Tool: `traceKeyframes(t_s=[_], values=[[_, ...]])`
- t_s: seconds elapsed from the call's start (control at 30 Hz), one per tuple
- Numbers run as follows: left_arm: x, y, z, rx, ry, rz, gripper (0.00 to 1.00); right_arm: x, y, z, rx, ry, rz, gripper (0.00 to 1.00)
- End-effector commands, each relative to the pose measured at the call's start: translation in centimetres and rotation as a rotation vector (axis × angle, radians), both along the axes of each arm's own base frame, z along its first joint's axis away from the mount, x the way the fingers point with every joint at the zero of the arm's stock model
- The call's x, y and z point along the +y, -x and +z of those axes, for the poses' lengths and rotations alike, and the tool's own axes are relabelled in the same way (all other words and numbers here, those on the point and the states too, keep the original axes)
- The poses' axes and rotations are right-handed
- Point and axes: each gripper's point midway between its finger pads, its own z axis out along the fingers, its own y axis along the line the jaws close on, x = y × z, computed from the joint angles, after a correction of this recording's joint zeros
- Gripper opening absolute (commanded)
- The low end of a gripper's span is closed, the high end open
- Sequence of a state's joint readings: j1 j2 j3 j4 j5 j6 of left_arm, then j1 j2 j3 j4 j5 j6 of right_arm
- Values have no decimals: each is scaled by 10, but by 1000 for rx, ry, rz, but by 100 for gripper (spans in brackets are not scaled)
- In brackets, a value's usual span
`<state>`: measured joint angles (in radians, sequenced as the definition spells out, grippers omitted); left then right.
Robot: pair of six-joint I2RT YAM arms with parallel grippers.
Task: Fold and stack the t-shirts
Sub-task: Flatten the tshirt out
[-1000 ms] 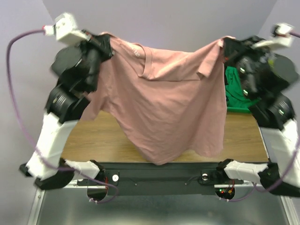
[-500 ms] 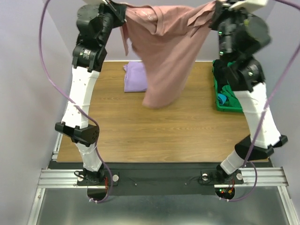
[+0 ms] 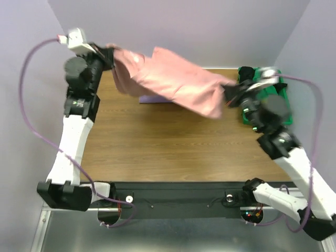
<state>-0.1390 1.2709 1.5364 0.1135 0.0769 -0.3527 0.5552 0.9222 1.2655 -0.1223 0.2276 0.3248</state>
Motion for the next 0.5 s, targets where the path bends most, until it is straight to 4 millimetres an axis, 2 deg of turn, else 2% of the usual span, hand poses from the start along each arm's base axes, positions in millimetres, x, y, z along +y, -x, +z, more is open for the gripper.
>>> traceKeyframes(t_s=[0.0,0.03,0.07,0.1,0.13,0.17,0.2,0.23,0.27,0.3,0.4,0.47], values=[[32,-36,-167,305,-31,68,0,88,19,-183,554,-102,404,0],[40,-32,-219,394,-28,86,0,104,33,-208,621,-118,469,0],[45,-27,-243,452,-15,105,0,111,47,-256,715,-103,500,0],[54,-22,-267,515,6,142,0,120,62,-277,776,-87,529,0],[62,-11,-304,609,56,178,0,125,72,-301,851,-78,539,0],[72,-4,-322,660,86,221,0,127,86,-324,902,-60,552,0],[76,8,-347,740,114,250,0,138,108,-336,947,-43,611,0],[85,15,-359,771,106,303,0,141,117,-344,962,-24,631,0],[88,22,-364,786,146,338,0,148,125,-344,965,-40,665,0],[93,32,-381,820,154,378,0,155,142,-350,982,-9,711,0],[100,50,-394,853,190,438,0,166,168,-365,1044,43,777,0],[100,55,-391,848,204,445,0,168,177,-372,1085,56,796,0]])
